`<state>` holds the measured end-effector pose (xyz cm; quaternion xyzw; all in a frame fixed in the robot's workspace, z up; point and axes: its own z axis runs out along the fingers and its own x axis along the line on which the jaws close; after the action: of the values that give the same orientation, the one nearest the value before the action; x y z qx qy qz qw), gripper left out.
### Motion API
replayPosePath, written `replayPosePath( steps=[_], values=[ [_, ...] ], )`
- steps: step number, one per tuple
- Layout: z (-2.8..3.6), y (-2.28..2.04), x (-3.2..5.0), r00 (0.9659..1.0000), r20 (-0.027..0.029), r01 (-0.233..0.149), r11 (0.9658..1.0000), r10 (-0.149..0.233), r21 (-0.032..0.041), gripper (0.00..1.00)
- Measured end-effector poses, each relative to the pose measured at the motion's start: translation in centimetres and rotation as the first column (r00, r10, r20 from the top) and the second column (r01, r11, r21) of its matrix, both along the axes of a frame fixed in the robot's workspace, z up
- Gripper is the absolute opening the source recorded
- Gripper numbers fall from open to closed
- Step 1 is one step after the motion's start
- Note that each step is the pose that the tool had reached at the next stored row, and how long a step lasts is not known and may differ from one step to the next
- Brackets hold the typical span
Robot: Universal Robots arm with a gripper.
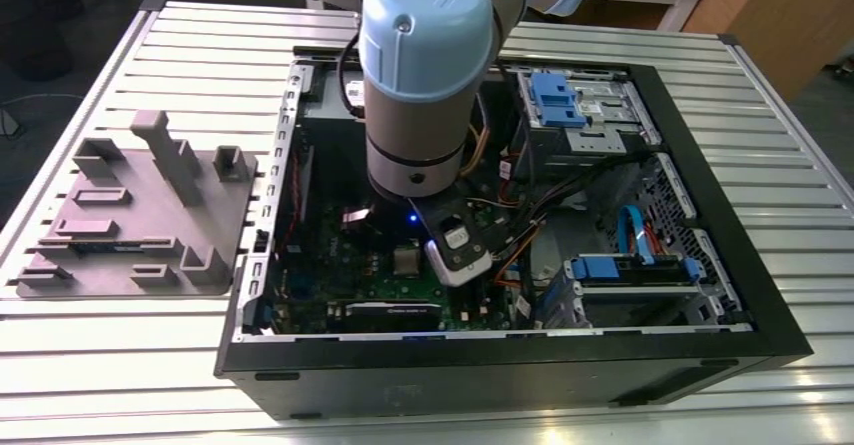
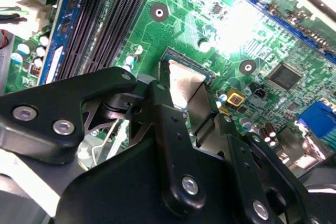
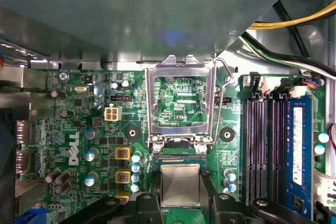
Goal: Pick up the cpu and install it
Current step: 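Place the cpu into insertion slot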
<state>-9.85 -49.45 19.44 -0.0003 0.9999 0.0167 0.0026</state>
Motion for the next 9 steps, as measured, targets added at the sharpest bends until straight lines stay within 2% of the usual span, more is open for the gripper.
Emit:
replayPosePath(
  steps=[3,9],
  values=[
    [0.46,-0.01,-0.01,1.0000,-0.0001,0.000,1.0000,0.000,-0.0007,0.39],
    [0.48,-0.03,0.01,1.0000,0.0000,0.002,1.0000,-0.002,-0.0007,0.39]
  ],
)
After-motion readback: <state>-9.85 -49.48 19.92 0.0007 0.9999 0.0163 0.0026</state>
